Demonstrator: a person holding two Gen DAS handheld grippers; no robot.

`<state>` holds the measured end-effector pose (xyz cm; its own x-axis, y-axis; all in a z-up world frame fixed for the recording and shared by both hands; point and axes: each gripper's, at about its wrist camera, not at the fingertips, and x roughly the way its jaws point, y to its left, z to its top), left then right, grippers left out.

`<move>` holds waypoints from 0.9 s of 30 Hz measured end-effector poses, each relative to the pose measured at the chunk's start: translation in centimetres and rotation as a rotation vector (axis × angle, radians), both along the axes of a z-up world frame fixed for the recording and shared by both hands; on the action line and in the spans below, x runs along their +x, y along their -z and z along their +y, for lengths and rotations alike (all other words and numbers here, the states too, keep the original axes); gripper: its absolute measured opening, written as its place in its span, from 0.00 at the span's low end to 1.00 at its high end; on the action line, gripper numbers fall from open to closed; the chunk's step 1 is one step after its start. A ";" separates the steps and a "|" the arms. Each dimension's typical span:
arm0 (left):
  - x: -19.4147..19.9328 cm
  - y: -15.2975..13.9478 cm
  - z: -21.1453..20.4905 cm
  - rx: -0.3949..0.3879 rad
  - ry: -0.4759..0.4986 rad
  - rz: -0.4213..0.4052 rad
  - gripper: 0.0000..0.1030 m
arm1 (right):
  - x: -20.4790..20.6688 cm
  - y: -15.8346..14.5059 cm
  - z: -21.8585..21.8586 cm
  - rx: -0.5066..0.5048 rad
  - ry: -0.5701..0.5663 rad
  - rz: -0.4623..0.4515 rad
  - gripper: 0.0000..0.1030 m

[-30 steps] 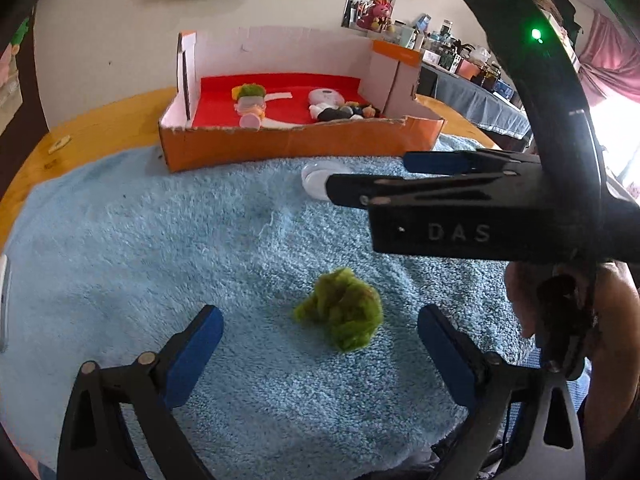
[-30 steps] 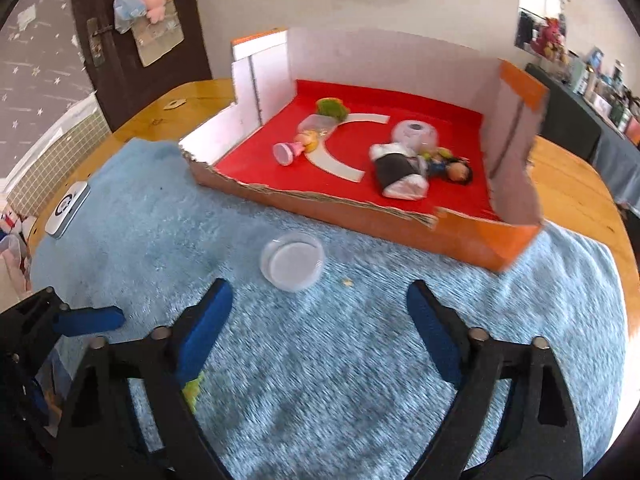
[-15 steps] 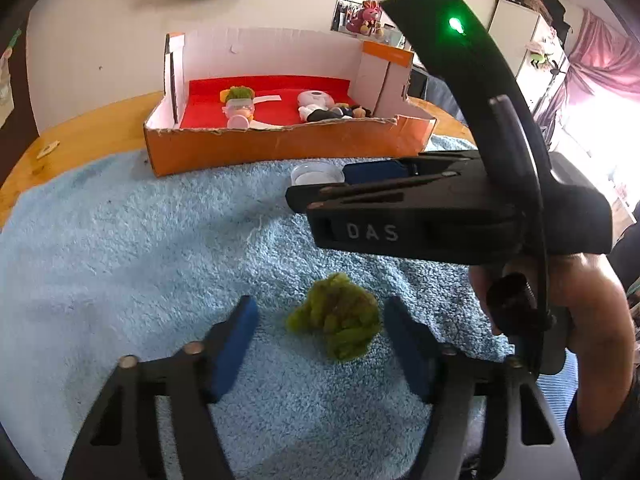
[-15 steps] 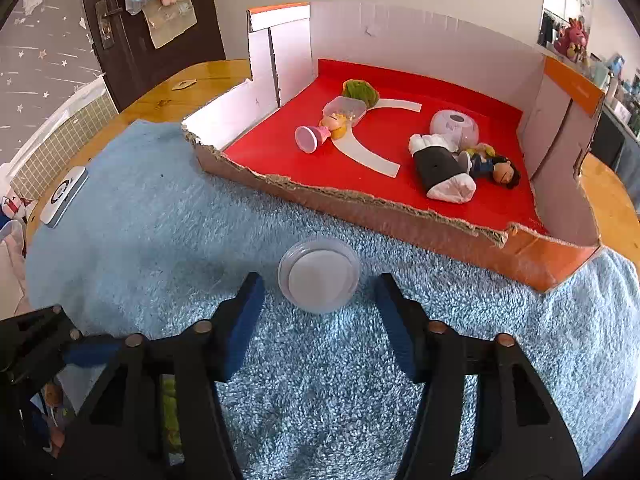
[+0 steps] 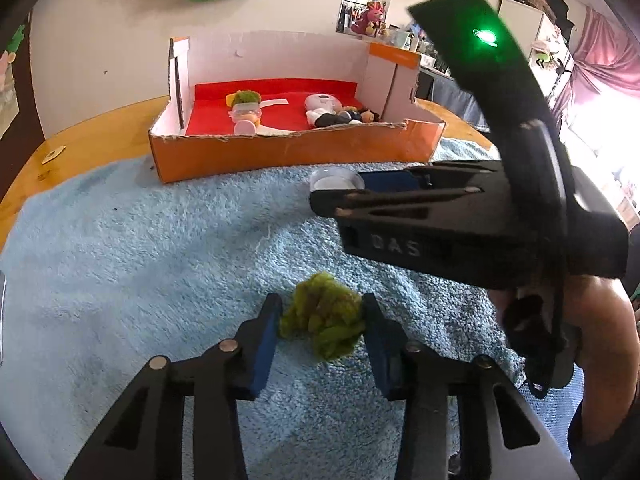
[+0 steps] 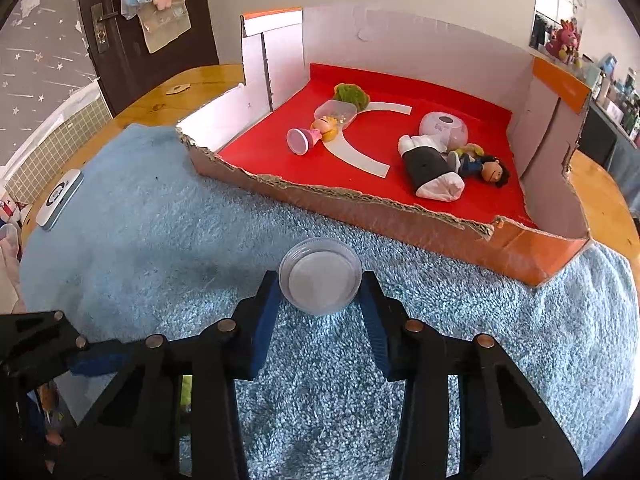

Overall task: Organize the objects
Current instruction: 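Grasp the green pom-pom with the left tool while the right tool grasps the clear lid, then lift the pom-pom and lid and carry both over the red mat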

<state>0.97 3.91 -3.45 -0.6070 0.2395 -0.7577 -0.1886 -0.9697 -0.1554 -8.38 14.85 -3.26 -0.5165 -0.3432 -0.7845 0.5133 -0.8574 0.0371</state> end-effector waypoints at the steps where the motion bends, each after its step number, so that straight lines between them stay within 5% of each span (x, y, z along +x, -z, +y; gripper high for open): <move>1: -0.1 0.0 -0.1 0.000 -0.002 0.001 0.41 | 0.1 -0.1 0.0 -0.002 0.000 0.000 0.38; 27: -4.4 -1.9 -2.2 0.020 -0.027 0.025 0.41 | 3.3 -3.0 3.9 -0.084 0.071 0.022 0.38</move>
<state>-3.46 1.75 -1.52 -0.6324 0.2379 -0.7372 -0.1666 -0.9712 -0.1705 -5.04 18.76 -0.24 -0.5582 -0.3699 -0.7427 0.4533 -0.8857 0.1004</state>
